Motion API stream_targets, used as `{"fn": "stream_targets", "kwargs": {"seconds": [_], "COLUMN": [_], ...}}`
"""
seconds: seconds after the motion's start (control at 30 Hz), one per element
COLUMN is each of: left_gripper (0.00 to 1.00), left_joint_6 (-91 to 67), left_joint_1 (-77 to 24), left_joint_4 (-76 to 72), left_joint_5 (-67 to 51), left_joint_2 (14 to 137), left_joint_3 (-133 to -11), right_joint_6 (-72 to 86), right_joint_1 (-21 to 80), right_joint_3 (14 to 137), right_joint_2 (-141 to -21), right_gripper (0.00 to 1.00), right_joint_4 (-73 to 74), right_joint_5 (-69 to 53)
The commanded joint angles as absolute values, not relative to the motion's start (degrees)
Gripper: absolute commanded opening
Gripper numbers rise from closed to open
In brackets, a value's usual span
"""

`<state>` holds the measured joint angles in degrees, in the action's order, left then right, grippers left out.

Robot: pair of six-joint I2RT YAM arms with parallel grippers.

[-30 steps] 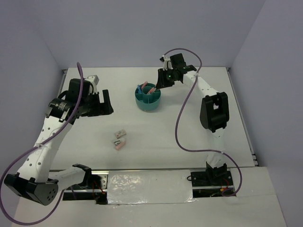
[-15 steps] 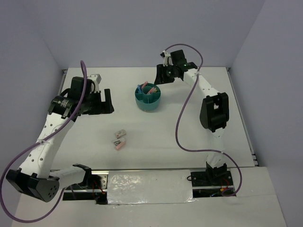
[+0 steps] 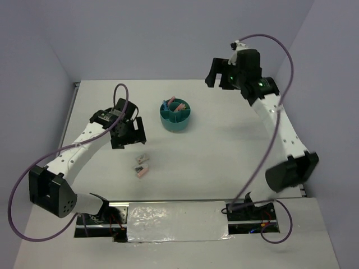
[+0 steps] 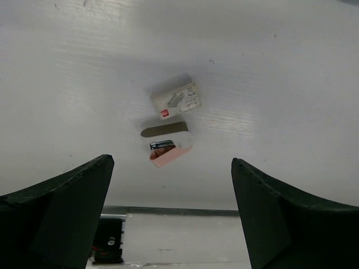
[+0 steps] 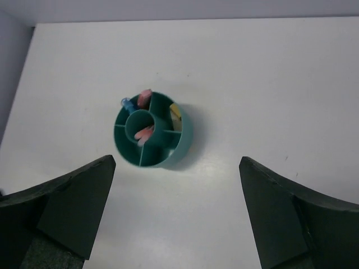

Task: Sort the stationery into containers
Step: Place the stationery in the storage box, then pick up the stationery from the center of the board.

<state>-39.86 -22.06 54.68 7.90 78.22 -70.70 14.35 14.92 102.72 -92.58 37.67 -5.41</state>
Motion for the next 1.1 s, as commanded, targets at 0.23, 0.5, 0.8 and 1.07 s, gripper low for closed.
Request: {"fn": "stream_targets", "kwargs": {"seconds": [0.23, 0.5, 0.8, 1.07], "left_gripper": [0.99, 0.99, 0.94, 0.87], "left_joint_6": [-62.2, -61.1, -60.8, -62.1], "left_joint_1": [-23.8, -24.5, -25.8, -27.2], "left_joint_4": [44.2, 41.3, 41.1, 39.8], "left_joint_5": [13.0, 10.8, 10.8, 11.3], "left_joint_2": [80.1, 92.2, 96.1, 97.9], "left_joint_3": [-61.3, -63.6, -63.1, -59.8], "right_joint_6": [21.1, 21.4, 19.3, 19.2], "right_joint_1": [19.0, 20.3, 20.3, 20.2], "right_joint_3": [78.1, 72.7, 73.4, 74.2], "right_joint_2": [-73.3, -69.8, -68.6, -69.6], "right_gripper": [1.00, 1.00, 1.00, 1.00], "right_joint_4": [37.8, 37.8, 39.7, 39.5], "right_joint_5": [-7.3, -9.8, -9.8, -10.7]}}
